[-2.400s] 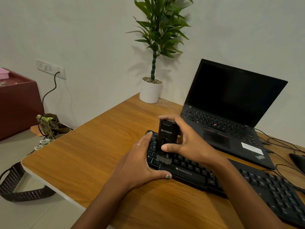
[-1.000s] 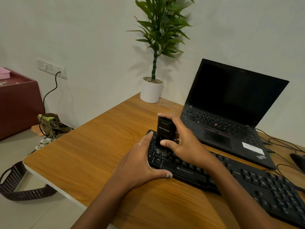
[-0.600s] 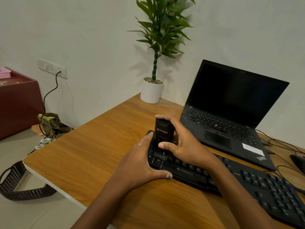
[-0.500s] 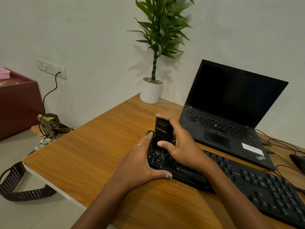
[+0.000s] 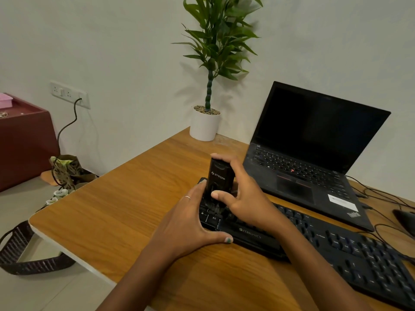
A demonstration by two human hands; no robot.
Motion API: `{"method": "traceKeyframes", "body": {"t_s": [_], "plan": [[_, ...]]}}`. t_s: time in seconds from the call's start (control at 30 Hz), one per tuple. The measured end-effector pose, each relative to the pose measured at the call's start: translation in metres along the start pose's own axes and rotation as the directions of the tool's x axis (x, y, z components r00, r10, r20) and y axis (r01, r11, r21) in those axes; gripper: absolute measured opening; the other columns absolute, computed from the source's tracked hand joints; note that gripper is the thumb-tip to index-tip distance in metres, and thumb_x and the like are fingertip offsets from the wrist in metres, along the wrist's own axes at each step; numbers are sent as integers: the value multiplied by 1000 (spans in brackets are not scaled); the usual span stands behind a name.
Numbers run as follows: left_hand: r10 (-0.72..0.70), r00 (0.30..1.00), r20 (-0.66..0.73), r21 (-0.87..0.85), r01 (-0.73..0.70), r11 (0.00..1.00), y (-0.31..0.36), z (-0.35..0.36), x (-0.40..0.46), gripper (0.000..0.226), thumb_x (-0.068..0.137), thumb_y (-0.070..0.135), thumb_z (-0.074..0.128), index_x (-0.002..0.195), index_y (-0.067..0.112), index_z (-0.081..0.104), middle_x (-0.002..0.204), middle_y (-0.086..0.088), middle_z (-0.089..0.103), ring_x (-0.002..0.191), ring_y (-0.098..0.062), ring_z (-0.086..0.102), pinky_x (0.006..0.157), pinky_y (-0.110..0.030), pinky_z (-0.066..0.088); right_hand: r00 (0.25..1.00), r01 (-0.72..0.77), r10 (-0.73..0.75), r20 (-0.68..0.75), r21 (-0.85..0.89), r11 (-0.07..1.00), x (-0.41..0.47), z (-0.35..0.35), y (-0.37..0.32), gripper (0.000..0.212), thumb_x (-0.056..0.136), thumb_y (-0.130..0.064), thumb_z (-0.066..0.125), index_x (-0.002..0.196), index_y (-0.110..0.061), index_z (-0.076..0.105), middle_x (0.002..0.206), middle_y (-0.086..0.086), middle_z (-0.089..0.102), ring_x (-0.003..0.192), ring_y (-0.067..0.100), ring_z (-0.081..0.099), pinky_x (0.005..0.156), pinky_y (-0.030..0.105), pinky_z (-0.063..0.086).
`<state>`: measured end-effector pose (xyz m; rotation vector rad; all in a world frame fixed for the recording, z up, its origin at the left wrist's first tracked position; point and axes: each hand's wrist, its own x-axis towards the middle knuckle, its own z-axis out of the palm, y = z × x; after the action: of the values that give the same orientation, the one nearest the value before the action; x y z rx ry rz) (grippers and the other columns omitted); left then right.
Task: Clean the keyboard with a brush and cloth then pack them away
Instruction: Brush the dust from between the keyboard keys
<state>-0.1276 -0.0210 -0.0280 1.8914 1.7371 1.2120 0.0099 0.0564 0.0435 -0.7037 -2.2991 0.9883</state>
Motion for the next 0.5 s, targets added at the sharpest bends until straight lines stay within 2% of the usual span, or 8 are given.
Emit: {"method": "traceKeyframes", "body": {"t_s": [0.1, 0.2, 0.27, 0.37, 0.43, 0.5], "plan": [[-7, 1000, 5, 5, 7, 1000, -2, 1, 0, 105, 56, 70, 78, 141, 43, 24, 133, 31, 38, 118, 8, 44, 92, -22, 48, 996, -33, 22, 89, 124, 992, 0, -11, 0, 67, 82, -1, 67, 126, -44, 40, 119, -11, 46, 99, 9, 60, 76, 32, 58], [-57, 998, 7, 82, 56, 995, -5, 3, -1, 126, 53, 77, 73, 153, 32, 10, 151, 21, 26, 132, 0, 34, 105, -27, 40, 993, -71, 66, -95, -53, 996, 3, -12, 7, 67, 85, -7, 65, 125, -51, 33, 108, -14, 48, 94, 13, 60, 75, 35, 59], [-75, 997, 15, 91, 73, 993, -5, 4, -1, 129, 54, 78, 73, 154, 31, 6, 155, 18, 22, 135, -2, 31, 106, -27, 37, 989, -68, 60, -135, -56, 996, 2, -12, 10, 68, 85, -7, 65, 124, -51, 32, 107, -15, 48, 96, 13, 59, 73, 33, 59], [-63, 998, 16, 61, 62, 996, -4, 3, 0, 126, 55, 75, 75, 153, 34, 8, 153, 18, 25, 132, 0, 32, 105, -25, 39, 996, -75, 65, 63, 178, 981, 2, -19, 5, 66, 82, 1, 66, 124, -43, 40, 118, -10, 46, 97, 12, 61, 70, 26, 57], [-68, 998, 16, 66, 67, 996, -3, 3, 0, 126, 55, 75, 75, 153, 33, 8, 153, 18, 25, 133, 0, 32, 105, -25, 38, 995, -81, 75, 70, 101, 992, 3, -19, 5, 66, 83, -1, 66, 125, -44, 39, 117, -12, 46, 96, 10, 60, 73, 29, 58], [-88, 996, 20, 87, 86, 992, -3, 4, 0, 129, 54, 77, 73, 154, 31, 6, 155, 17, 21, 135, -1, 30, 106, -26, 36, 991, -100, 92, -93, -89, 991, 6, -14, 8, 68, 85, -7, 64, 128, -48, 32, 111, -11, 47, 94, 10, 57, 76, 34, 58]]}}
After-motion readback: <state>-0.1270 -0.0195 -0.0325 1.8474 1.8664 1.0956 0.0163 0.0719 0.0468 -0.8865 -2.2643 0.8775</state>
